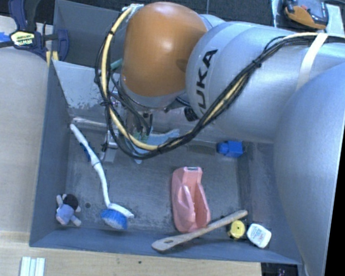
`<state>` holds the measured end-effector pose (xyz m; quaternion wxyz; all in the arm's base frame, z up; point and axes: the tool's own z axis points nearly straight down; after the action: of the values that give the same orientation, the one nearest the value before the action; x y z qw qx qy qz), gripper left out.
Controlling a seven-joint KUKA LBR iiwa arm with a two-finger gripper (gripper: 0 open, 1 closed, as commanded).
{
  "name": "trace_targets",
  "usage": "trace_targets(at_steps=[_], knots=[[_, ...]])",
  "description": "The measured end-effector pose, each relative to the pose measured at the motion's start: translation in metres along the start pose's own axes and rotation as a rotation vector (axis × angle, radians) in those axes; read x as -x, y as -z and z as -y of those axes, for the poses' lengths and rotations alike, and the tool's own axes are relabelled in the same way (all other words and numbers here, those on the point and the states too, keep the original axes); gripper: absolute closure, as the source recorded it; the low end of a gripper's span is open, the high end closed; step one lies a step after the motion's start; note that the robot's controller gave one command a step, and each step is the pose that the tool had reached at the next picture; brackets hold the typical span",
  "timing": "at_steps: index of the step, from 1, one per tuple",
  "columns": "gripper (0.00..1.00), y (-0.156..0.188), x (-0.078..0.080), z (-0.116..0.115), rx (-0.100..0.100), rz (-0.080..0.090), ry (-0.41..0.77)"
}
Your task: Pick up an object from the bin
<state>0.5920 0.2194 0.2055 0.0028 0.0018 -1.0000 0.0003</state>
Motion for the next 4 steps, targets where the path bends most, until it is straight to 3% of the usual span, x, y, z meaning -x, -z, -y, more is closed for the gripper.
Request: trace_targets(at_steps=[1, 2, 3, 4], knots=[[0.0, 0.005, 0.002, 0.001, 0.002, 0.009, -0.004], [0.0, -0.133, 0.01, 0.026, 0.003, 0.008, -0.162], [0.0, -0.061, 0.005, 0.028, 0.01, 0.021, -0.29], [0.0, -0.106, -0.006, 0.042, 0.0, 0.001, -0.302]])
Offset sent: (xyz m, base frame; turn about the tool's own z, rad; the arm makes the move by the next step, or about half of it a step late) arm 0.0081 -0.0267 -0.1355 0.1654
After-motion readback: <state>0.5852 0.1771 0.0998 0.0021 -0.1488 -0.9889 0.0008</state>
